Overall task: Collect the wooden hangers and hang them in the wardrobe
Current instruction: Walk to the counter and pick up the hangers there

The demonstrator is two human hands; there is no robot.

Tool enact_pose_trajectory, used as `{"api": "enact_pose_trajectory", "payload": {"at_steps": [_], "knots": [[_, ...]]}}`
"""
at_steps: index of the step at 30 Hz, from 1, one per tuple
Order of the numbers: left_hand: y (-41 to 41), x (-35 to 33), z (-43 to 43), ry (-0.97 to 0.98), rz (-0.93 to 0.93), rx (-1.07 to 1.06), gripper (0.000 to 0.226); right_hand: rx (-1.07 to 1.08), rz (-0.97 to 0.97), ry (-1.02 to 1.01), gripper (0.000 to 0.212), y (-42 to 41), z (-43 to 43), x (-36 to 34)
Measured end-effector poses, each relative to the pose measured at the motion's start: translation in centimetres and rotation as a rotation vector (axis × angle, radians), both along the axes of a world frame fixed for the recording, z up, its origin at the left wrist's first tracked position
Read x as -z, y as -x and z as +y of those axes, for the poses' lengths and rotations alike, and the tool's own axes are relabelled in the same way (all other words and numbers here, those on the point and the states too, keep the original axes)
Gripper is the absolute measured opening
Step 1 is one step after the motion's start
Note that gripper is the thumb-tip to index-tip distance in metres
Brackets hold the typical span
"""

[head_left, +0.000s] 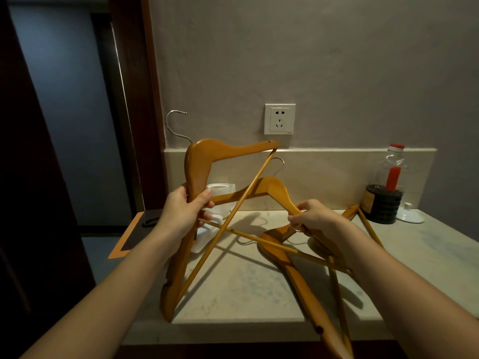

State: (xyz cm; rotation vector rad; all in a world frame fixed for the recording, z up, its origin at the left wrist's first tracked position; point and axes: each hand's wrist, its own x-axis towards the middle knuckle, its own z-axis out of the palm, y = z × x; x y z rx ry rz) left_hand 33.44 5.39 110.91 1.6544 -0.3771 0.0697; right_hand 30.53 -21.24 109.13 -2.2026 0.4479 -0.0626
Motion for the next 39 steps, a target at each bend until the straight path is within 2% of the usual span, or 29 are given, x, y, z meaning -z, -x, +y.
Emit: {"api": "enact_pose_trajectory", "payload": {"at_steps": [4, 7, 11, 13, 19, 25, 31, 39], "knots": [[0.5, -0.6, -0.9, 0.011, -0.004, 0.007, 0.017, -0.037, 0.052, -0.228, 0.028, 1.6, -1.0, -0.2], [1.3, -0.9, -1.3, 0.023, -0.02, -0.001, 0.015, -0.09, 0.038, -0.433, 0.023, 2.9, -1.5, -0.3], [3.4, -1.0, -1.7, 0.057, -0.006, -0.023, 0.014, -0.113, -0.061, -0.722, 0.017, 4.8, -2.2, -1.1], [4.9, -1.1, -1.9, 0.055, -0.015, -0.061, 0.012, -0.1, -0.123, -0.796, 0.017, 5.8, -2.6, -1.6], [10.0, -1.7, -2.6, 0.135, -0.027, -0.196, 0.012, -0.186, -0.237, -0.822, 0.026, 9.2, -4.0, -2.5], [16.0, -1.7, -3.3, 0.176, -0.07, -0.378, 0.013, -0.345, -0.241, -0.875, 0.025, 13.2, -4.3, -3.2], [24.5, -0.1, -1.4, 0.102, -0.148, -0.572, 0.013, -0.547, -0.118, -0.877, 0.025, 16.5, -1.8, -2.7], [36.4, 4.0, 3.7, 0.092, -0.051, -0.827, 0.01, -0.81, 0.085, -0.803, 0.022, 20.1, 6.6, 1.5]]}}
